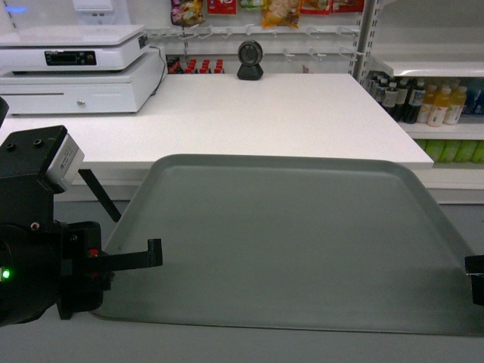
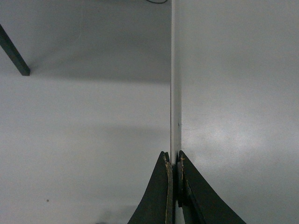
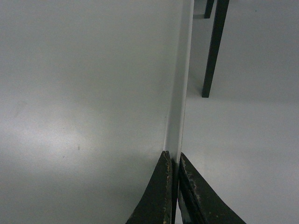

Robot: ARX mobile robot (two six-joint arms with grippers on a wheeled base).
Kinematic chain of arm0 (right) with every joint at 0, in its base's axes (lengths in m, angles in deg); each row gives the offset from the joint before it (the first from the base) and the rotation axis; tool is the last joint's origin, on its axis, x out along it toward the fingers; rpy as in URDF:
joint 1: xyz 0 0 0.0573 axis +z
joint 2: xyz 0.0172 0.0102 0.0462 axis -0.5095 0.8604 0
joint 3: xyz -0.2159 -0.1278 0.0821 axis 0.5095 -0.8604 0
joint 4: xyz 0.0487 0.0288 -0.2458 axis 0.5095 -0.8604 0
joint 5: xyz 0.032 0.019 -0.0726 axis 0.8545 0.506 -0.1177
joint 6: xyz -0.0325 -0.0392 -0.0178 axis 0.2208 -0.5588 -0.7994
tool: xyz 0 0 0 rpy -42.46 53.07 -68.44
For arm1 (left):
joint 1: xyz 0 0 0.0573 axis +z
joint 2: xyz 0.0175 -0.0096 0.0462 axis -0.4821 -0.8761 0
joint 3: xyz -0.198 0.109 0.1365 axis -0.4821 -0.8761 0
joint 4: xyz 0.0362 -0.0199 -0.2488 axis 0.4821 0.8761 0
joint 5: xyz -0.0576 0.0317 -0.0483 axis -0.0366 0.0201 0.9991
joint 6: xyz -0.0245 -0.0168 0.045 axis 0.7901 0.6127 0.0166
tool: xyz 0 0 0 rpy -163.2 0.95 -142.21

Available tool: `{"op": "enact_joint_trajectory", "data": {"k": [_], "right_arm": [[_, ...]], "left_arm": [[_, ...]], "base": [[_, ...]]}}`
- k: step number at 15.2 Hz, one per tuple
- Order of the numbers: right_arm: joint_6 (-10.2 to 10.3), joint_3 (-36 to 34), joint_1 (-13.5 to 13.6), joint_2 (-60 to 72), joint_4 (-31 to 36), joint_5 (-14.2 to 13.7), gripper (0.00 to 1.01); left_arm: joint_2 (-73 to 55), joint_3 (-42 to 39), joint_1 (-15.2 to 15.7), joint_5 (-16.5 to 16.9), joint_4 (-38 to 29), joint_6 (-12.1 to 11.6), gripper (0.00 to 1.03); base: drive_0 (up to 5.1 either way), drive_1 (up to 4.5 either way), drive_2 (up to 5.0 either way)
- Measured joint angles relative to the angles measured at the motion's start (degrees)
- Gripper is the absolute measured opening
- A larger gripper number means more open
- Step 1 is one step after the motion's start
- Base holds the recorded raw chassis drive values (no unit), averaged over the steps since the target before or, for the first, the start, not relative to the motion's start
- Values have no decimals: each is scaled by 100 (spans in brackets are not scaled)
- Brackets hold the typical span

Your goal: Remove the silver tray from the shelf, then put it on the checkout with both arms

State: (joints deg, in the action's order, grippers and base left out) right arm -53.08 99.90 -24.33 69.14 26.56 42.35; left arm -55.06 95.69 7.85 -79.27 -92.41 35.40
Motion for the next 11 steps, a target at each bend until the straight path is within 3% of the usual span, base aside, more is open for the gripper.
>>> {"op": "enact_joint_trajectory", "data": {"k": [11], "right_arm": [[2, 0, 0, 2, -44, 0, 2]], "left_arm": [[-17, 0, 0, 2, 22, 2, 2]], "base": [[0, 423, -422]]}}
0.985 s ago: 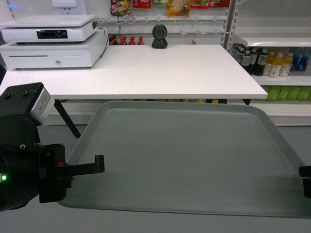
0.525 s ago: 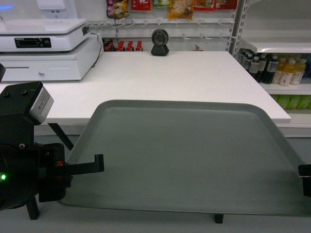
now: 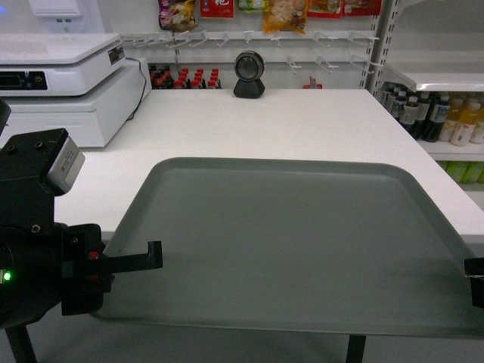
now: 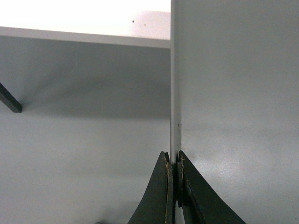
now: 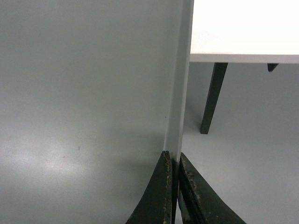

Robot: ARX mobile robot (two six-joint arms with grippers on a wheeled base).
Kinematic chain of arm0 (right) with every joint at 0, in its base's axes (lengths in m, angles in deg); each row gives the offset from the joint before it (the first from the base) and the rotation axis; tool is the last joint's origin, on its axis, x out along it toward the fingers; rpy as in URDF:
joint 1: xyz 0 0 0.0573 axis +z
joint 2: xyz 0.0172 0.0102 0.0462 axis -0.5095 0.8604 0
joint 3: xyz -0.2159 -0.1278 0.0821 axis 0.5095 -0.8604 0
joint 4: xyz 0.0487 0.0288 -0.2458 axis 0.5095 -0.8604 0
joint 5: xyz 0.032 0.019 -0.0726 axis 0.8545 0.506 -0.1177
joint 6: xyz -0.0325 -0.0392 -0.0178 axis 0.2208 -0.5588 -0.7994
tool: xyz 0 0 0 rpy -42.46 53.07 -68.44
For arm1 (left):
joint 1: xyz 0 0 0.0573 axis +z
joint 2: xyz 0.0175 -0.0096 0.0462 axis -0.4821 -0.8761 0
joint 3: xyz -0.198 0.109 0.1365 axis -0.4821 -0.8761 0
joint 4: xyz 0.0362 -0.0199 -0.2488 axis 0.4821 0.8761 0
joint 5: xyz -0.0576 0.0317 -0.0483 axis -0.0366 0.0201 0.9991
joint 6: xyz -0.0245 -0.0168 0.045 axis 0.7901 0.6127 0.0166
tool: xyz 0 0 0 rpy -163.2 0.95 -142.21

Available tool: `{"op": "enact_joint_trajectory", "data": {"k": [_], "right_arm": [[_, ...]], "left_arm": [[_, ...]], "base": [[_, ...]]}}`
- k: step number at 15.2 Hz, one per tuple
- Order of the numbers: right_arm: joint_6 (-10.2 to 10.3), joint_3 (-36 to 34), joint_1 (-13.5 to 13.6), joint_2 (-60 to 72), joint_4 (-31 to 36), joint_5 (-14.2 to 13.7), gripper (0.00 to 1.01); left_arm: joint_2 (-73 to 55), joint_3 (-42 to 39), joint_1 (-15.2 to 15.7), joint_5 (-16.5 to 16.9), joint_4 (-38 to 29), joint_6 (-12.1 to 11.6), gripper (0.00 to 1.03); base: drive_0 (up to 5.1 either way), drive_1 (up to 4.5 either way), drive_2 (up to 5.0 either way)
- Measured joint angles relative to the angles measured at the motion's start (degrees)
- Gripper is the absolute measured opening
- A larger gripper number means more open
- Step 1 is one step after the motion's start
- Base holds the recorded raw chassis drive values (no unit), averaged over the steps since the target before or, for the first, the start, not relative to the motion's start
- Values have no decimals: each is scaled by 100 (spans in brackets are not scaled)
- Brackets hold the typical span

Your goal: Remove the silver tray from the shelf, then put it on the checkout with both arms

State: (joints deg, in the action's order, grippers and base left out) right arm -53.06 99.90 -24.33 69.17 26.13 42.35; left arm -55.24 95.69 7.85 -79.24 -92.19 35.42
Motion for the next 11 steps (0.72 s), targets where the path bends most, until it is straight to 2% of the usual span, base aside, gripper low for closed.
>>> {"op": "enact_joint_trajectory", "data": {"k": [11], "right_arm": [[0, 2, 0, -2, 37, 0, 2]], "left_arm": [[0, 0, 0, -2, -26, 0, 2]], "base": [[-8, 411, -426]]}}
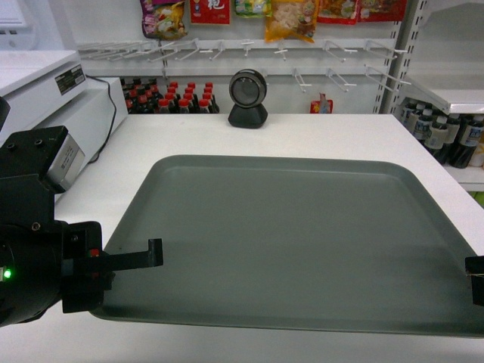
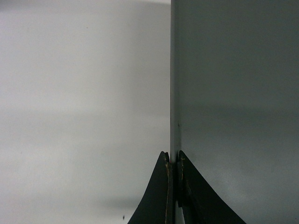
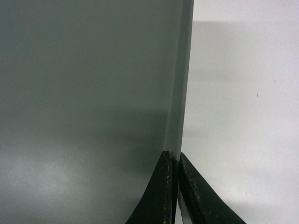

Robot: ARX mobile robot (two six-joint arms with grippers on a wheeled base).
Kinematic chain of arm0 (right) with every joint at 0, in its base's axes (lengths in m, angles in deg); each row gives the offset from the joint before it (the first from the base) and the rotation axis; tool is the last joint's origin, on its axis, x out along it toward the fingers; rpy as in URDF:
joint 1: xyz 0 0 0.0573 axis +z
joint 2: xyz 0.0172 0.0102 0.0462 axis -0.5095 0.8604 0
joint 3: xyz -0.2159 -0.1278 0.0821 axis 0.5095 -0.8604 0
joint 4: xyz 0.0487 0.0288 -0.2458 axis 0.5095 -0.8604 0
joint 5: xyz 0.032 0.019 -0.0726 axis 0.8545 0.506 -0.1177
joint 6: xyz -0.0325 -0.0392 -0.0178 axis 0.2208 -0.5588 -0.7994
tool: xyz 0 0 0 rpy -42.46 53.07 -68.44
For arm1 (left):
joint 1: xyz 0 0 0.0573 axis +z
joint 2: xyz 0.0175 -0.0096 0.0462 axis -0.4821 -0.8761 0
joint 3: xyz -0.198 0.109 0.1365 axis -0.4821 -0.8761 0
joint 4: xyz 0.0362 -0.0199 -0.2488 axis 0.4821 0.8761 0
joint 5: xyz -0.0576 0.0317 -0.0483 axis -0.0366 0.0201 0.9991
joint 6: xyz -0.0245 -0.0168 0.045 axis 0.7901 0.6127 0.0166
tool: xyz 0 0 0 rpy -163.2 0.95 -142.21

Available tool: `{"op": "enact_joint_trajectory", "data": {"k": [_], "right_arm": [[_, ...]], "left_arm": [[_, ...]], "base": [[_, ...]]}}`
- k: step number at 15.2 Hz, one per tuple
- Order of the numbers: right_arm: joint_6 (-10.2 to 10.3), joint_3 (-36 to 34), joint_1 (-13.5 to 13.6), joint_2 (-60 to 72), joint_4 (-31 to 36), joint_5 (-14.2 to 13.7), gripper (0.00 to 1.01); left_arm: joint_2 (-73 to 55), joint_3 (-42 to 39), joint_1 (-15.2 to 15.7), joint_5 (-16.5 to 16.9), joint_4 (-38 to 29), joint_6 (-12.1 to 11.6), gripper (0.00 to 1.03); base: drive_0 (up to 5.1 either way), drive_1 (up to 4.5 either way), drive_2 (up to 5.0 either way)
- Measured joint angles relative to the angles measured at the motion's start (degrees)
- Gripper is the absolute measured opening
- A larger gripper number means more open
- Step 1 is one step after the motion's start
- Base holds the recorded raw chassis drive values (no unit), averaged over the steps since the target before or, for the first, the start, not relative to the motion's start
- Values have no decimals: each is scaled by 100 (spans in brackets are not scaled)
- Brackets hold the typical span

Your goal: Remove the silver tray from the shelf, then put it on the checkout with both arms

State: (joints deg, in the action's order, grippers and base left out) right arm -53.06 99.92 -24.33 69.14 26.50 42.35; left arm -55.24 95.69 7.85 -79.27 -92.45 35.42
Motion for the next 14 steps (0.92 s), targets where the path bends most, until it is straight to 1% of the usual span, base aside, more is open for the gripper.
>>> {"op": "enact_joint_trajectory", "data": {"k": [4, 5, 6, 7, 8, 9, 10, 11, 12, 13, 14], "right_arm": [[-2, 4, 2, 0, 4, 0, 2], [0, 4, 2, 0, 0, 15, 2], [-90, -81, -20, 63, 446, 175, 2], [-203, -55, -125, 282, 1049, 671, 2], [-332, 208, -151, 555, 1259, 761, 2], [-365, 455, -153, 745, 1226, 776, 2], [-402, 822, -162, 1108, 1252, 802, 2], [-398, 1272, -188, 1550, 1117, 901, 2], [-382, 1620, -238, 1921, 970, 1113, 2], [-382, 1838, -271, 2177, 938, 1198, 2], [-387, 2218, -315, 2544, 756, 1272, 2]], "left_arm": [[-4, 7, 0, -7, 9, 0, 2], [-20, 24, -52, -199, 70, 170, 2], [-116, 57, -125, -592, -46, 437, 2], [-304, 234, -63, -619, -46, 732, 3], [-588, 553, 85, -455, -205, 787, 3], [-782, 804, 177, -374, -227, 756, 3], [-1106, 1110, 319, -192, -400, 717, 3], [-1478, 1403, 450, 48, -525, 627, 3], [-1862, 1624, 553, 275, -658, 557, 3], [-2065, 1714, 623, 455, -769, 568, 3], [-2415, 1947, 708, 627, -750, 577, 3]], "base": [[-5, 391, -402], [-5, 391, -402], [-5, 391, -402], [-5, 391, -402], [-5, 391, -402], [-5, 391, -402], [-5, 391, -402], [-5, 391, -402], [-5, 391, -402], [-5, 391, -402], [-5, 391, -402]]}}
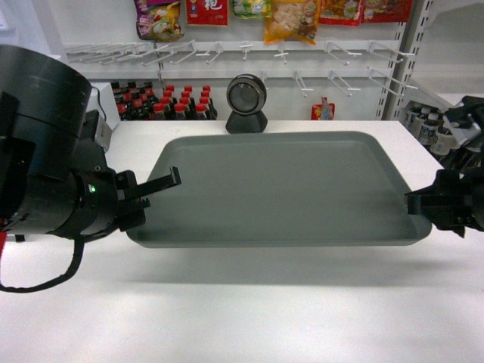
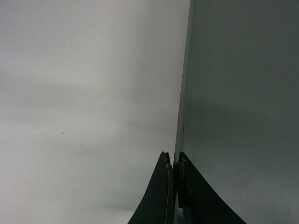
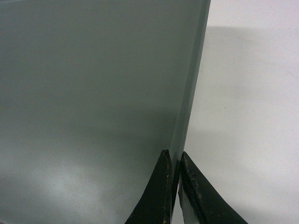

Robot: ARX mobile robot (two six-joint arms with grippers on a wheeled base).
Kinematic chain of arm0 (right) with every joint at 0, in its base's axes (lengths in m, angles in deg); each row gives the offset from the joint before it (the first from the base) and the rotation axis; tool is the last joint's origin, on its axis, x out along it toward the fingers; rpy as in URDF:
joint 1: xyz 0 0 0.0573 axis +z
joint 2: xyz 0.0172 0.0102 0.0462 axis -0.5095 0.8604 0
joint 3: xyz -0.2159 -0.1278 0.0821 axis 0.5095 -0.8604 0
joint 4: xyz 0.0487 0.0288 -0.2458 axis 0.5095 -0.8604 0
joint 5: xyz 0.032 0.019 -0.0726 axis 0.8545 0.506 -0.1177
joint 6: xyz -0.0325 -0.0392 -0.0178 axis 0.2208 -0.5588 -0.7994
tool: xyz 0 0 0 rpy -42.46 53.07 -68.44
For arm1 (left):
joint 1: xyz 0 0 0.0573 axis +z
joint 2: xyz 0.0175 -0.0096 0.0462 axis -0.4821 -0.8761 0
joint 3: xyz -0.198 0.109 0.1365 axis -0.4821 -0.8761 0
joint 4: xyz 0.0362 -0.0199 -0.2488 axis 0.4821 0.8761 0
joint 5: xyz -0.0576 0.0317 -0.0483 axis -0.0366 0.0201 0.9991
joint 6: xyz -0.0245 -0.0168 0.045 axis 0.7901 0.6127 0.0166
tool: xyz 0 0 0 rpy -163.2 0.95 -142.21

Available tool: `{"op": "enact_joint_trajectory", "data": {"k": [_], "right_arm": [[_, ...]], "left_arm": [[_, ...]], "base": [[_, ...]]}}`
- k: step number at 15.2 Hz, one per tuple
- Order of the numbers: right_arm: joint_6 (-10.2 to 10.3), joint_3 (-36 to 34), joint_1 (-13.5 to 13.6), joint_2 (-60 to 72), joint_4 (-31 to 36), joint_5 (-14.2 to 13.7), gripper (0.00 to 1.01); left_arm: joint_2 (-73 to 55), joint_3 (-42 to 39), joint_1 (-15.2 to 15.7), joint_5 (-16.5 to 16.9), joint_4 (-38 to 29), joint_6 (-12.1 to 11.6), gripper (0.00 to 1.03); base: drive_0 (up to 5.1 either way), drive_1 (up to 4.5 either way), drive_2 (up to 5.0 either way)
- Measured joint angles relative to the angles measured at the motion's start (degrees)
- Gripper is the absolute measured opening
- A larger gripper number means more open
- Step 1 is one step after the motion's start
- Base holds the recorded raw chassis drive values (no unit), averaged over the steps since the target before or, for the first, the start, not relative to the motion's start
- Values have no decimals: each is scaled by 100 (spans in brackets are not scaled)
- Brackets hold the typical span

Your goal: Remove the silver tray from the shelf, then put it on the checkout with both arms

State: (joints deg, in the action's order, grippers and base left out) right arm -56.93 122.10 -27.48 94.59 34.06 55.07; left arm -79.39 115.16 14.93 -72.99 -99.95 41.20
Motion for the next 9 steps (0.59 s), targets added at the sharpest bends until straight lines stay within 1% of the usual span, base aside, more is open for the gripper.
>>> {"op": "enact_joint_trajectory", "data": {"k": [2, 3, 4, 5, 6, 7, 9], "right_arm": [[-42, 577, -26, 684, -61, 44, 2], [-136, 807, -26, 979, -15, -2, 2], [-190, 929, -26, 1156, 17, -70, 2], [-260, 1025, -26, 1307, 15, -136, 2], [-374, 1051, -22, 1488, 92, -328, 2], [-437, 1049, -22, 1609, 173, -393, 2], [-608, 1049, -17, 1755, 413, -629, 2]], "left_arm": [[-476, 310, 52, 149, -125, 39, 3], [-715, 509, 52, 175, -105, 61, 3], [-876, 597, 37, 192, -177, 61, 3], [-1019, 717, 11, 177, -68, 96, 2], [-1222, 831, -35, 170, -44, 146, 2], [-1360, 903, -76, 149, 20, 155, 2], [-1508, 1029, -170, 101, 125, 160, 2]], "base": [[-5, 391, -402], [-5, 391, -402], [-5, 391, -402], [-5, 391, -402], [-5, 391, -402], [0, 0, 0], [0, 0, 0]]}}
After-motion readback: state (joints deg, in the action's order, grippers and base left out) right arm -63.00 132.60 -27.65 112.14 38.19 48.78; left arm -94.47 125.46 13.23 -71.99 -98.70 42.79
